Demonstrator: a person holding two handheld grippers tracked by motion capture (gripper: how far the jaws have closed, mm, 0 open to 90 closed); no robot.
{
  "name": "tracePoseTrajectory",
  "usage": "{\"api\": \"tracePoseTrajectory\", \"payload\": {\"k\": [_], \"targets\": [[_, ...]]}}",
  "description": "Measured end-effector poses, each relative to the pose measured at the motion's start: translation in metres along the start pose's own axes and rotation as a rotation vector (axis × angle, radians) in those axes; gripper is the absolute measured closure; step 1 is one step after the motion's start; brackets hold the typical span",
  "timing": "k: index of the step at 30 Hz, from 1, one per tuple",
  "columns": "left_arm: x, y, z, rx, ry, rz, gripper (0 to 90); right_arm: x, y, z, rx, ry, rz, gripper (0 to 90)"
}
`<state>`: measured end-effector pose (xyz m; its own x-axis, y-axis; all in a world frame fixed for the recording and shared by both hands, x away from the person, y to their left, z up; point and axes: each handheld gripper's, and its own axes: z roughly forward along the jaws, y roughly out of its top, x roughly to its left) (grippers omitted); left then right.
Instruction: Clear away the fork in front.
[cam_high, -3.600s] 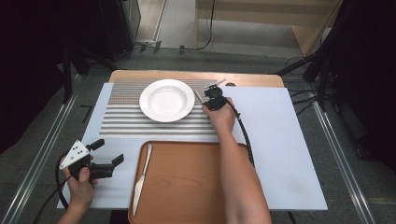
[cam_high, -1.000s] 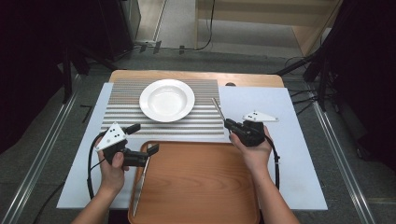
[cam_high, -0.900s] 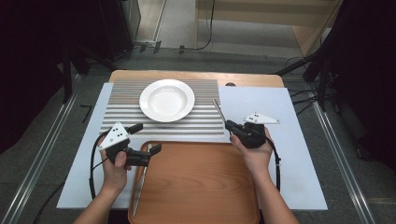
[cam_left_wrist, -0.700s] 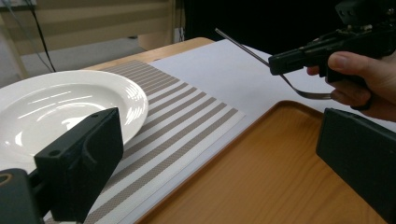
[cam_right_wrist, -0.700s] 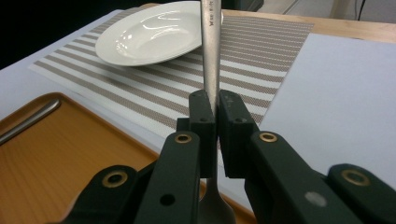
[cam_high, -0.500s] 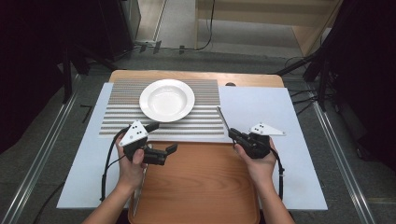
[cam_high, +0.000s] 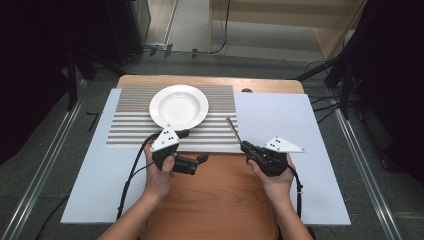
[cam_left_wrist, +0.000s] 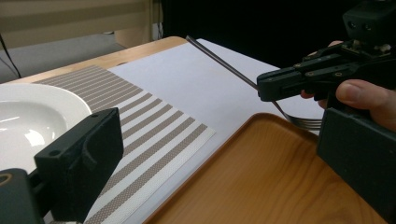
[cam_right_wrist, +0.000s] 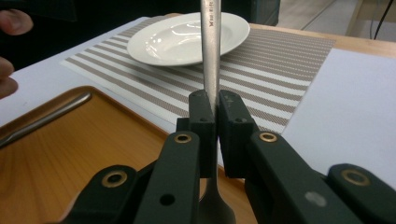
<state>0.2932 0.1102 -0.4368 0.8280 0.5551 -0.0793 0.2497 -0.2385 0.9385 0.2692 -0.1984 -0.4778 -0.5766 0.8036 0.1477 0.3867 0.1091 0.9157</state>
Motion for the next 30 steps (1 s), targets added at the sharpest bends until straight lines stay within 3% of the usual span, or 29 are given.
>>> {"api": "tracePoseTrajectory", "payload": {"k": [3, 5, 15, 17, 18, 20, 26, 30], "targets": [[-0.001, 0.002, 0.003, 0.004, -0.003, -0.002, 0.6, 0.004, 0.001, -0.002, -0.017, 0.014, -0.010, 83.9], [-0.004, 0.003, 0.006, 0.005, 0.018, -0.008, 0.6, 0.005, 0.001, -0.002, -0.017, 0.013, -0.015, 83.9], [-0.010, 0.008, 0.019, -0.011, -0.020, -0.060, 1.8, 0.016, 0.002, -0.004, -0.052, 0.036, -0.048, 83.9], [-0.009, 0.009, 0.021, -0.007, -0.013, -0.081, 10.7, 0.018, 0.002, -0.003, -0.059, 0.039, -0.057, 83.9], [-0.008, 0.010, 0.022, -0.012, -0.020, -0.123, 15.4, 0.019, 0.002, -0.003, -0.062, 0.042, -0.060, 83.9], [-0.008, 0.012, 0.023, -0.014, -0.030, -0.148, 16.6, 0.022, 0.002, -0.003, -0.065, 0.047, -0.067, 83.9], [-0.009, 0.015, 0.028, 0.000, -0.025, -0.187, 26.3, 0.031, 0.004, -0.003, -0.072, 0.057, -0.086, 83.9], [-0.009, 0.015, 0.032, -0.002, -0.032, -0.208, 39.4, 0.036, 0.004, -0.002, -0.075, 0.067, -0.100, 83.9]]}}
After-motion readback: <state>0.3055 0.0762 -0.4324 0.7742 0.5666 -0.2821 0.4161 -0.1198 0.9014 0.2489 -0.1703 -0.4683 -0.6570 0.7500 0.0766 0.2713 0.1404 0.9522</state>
